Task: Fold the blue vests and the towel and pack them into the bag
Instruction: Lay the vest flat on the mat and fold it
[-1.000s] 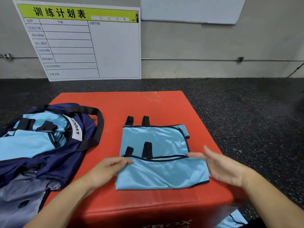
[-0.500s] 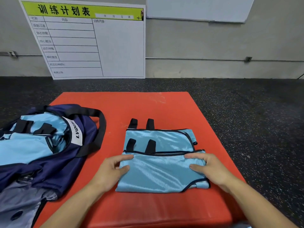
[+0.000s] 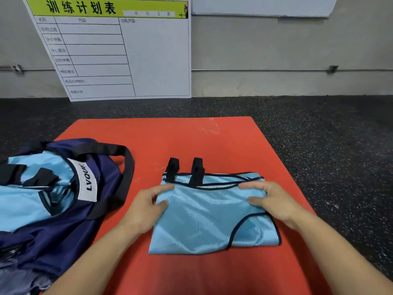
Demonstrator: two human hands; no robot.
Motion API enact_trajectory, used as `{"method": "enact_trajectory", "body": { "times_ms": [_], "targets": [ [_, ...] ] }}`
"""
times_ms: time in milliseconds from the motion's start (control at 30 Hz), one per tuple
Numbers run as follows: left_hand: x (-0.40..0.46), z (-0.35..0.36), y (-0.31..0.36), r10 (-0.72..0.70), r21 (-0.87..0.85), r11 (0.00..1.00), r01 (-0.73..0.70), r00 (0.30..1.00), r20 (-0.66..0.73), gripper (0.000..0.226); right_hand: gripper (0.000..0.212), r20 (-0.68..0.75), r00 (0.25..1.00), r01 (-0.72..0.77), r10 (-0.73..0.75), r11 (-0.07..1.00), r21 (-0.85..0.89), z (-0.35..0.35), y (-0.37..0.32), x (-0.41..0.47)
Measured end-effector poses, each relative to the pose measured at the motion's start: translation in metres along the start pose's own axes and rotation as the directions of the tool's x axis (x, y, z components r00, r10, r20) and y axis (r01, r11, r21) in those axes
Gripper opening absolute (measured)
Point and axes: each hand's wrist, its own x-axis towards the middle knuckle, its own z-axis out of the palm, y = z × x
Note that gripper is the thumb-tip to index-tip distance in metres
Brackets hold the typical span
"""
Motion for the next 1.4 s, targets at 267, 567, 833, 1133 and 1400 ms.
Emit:
{"method": "enact_trajectory", "body": {
  "times_ms": [267,567,833,1133,1400],
  "targets": [
    [0.045,-0.006,-0.013,0.023,0.012,1.000,-0.023,0.999,-0.046,0.050,0.041,-0.119,0.991,0.072,-0.060,0.992,0.104,-0.016,-0.006,0.040],
    [0.047,0.009,-0.029,0.066,0.410,0.911,-0.044,0.997,-0.041,0.045,0.037,-0.161,0.987,-0.031,0.009,0.990,-0.135,-0.012,0.019,0.045],
    [0.023,0.088,-0.001,0.317,0.742,0.631,-0.228,0.948,0.022,0.049,0.056,-0.032,0.919,0.246,-0.392,0.637,-0.730,0.119,-0.014,0.041],
    [0.016,0.050,-0.038,0.031,0.791,0.612,-0.015,0.999,-0.005,0.090,0.074,-0.078,0.995,-0.033,-0.058,0.560,-0.828,0.066,0.030,0.024],
    [0.003,0.077,-0.017,0.168,0.782,0.611,-0.124,0.986,0.025,0.061,0.063,0.009,0.972,0.141,-0.235,0.553,-0.821,0.098,-0.002,0.025]
  ]
}}
